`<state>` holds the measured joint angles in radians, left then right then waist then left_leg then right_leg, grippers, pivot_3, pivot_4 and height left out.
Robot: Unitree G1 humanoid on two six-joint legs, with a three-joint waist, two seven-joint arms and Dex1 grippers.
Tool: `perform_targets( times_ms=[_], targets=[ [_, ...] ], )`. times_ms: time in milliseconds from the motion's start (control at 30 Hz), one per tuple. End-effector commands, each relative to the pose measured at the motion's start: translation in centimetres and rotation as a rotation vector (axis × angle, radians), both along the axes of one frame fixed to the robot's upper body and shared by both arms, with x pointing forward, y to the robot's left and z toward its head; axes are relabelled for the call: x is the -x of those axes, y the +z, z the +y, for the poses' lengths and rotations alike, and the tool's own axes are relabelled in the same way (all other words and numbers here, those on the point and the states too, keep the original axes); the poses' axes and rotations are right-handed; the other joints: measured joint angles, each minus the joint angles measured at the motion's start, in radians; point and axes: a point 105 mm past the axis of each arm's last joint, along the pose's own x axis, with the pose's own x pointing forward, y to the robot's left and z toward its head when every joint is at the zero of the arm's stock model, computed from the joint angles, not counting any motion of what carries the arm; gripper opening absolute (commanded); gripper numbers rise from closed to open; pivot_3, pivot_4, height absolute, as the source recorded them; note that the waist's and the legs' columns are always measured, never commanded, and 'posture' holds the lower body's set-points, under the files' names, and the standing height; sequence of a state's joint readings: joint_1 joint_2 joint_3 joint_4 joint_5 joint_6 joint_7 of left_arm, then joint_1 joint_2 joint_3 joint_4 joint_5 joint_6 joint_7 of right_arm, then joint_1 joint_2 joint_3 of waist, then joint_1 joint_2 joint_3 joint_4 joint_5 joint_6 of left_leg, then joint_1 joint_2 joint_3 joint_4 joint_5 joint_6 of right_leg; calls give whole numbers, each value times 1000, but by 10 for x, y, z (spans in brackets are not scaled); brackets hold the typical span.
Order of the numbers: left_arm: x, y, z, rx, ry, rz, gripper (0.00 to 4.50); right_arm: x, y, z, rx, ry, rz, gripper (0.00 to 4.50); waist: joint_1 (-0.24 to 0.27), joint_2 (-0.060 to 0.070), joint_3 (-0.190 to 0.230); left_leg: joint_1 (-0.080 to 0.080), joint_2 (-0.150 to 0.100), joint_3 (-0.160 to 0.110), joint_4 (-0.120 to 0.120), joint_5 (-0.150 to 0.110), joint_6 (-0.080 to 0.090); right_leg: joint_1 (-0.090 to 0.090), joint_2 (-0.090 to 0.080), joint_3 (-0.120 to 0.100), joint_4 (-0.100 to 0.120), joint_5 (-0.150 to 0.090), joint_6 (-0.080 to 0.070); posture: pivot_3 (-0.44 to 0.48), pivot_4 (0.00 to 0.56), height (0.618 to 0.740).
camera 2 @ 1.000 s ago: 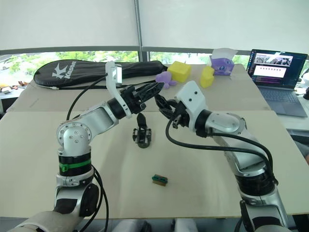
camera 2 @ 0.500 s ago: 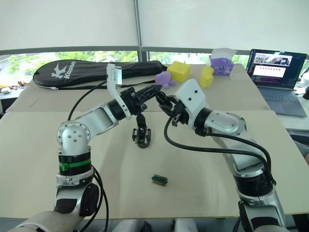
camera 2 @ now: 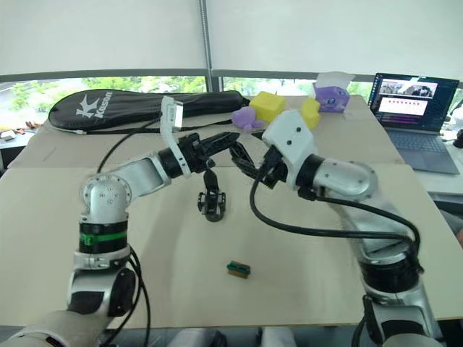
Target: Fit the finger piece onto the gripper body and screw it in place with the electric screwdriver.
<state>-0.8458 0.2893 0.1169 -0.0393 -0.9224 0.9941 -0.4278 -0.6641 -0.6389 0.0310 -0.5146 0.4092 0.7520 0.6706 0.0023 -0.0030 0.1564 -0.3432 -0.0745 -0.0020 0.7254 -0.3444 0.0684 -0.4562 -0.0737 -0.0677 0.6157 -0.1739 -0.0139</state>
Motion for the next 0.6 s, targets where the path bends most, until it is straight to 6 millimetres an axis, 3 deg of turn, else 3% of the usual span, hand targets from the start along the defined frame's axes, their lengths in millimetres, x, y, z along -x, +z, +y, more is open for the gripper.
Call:
perform_targets(
  times_ms=[33, 167, 233, 600],
  targets=[
    [20, 26, -1, -70, -231, -178, 0, 17, 31, -12, -91, 184, 202, 3834, -8, 0, 0, 0, 0, 0, 0, 0, 0, 0, 0, 0, -1, 0, 0, 0, 150, 740],
    [33, 33, 4, -120, -445, -226, 0, 28, 40, -18, -82, 370, 435, 3834, -14, 0, 0, 1, 0, 0, -2, 0, 0, 1, -1, -1, -2, 0, -1, 0, 150, 740],
    [38, 35, 5, -139, -521, -239, 0, 24, 45, -16, -95, 398, 520, 3834, -15, 0, 0, 3, 0, 0, -5, 0, 0, 2, -2, 0, -4, -1, -2, 0, 150, 740],
    [41, 42, 1, -136, -609, -253, 0, 23, 38, 7, -34, 502, 672, 3834, -13, 0, 0, -4, 1, -2, -2, 0, 0, -2, -5, 4, -2, -1, -2, 0, 150, 740]
  ],
)
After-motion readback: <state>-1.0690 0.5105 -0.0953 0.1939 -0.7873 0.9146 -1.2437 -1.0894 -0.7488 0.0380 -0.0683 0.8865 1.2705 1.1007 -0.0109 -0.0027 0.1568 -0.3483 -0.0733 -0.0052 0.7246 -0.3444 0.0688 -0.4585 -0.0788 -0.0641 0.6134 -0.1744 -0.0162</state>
